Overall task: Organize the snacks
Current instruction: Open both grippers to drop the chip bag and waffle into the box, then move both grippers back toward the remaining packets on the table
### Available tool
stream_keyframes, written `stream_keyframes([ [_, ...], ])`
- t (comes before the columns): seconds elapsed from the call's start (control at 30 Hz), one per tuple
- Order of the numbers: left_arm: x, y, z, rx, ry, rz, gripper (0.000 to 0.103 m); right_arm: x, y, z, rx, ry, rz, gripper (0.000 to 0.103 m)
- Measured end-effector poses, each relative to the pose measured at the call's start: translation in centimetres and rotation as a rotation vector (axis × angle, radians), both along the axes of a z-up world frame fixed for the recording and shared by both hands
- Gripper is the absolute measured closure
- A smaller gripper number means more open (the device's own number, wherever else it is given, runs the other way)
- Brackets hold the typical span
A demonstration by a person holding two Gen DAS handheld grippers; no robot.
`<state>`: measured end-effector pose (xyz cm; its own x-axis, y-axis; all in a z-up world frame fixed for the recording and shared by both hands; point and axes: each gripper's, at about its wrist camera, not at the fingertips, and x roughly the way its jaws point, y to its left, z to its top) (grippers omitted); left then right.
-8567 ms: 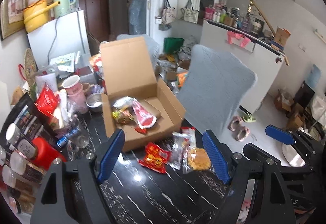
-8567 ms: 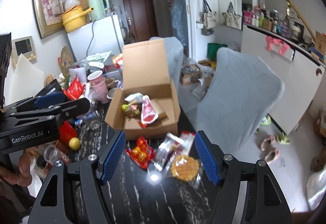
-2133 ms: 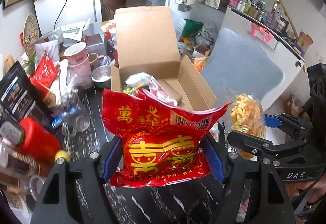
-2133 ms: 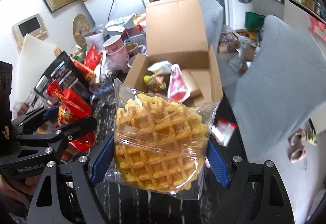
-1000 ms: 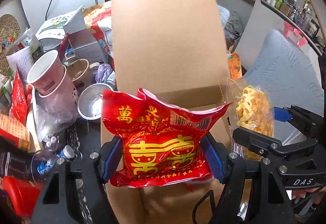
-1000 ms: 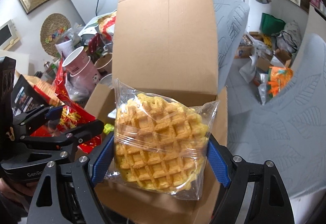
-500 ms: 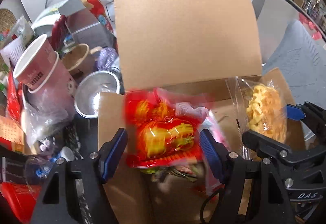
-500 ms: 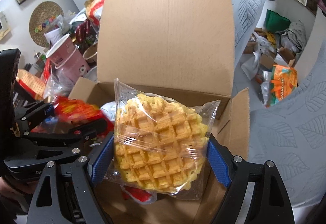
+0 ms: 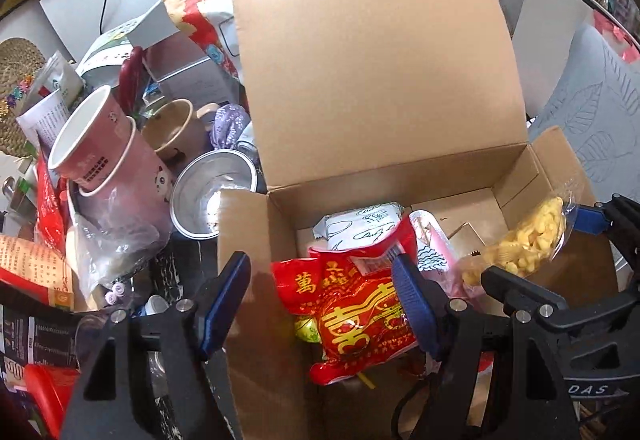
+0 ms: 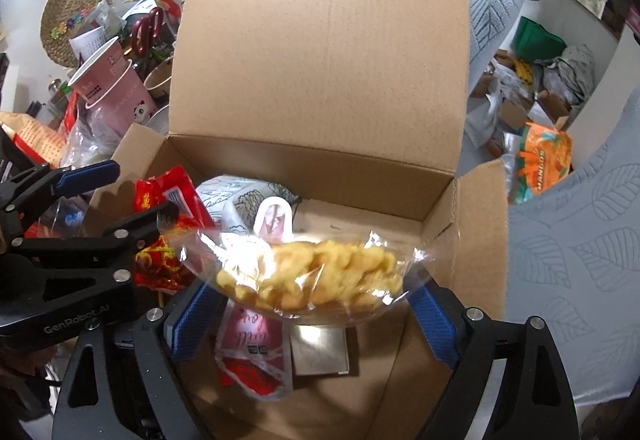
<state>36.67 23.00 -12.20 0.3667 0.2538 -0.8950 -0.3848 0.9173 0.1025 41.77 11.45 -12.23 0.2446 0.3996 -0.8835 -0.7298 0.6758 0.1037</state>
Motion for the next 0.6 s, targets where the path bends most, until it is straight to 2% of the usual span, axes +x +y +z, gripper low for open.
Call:
stream_keyframes([
  [0.23, -1.3, -0.3, 2.2, 0.016, -0.032, 0.008, 0.030, -0.7, -0.6, 1.1, 0.006, -0.002, -0.015, 0.012],
  [0.4, -2.5, -0.5, 4.3, 0.027, -0.065, 0.019, 0.030, -1.2, -0.9, 2.4, 0.024, -0.024, -0.023, 0.007],
  [0.47, -3.0, -0.7, 5.3, 0.037, -0.077, 0.026, 0.030, -1.4, -0.9, 2.8, 0.026, -0.022, -0.023, 0.001],
  [0.6, -4.1, -0.9, 7.1, 0.039, -0.100, 0.039, 0.030, -2.0, -1.2, 4.1, 0.052, -0.037, -0.022, 0.001],
])
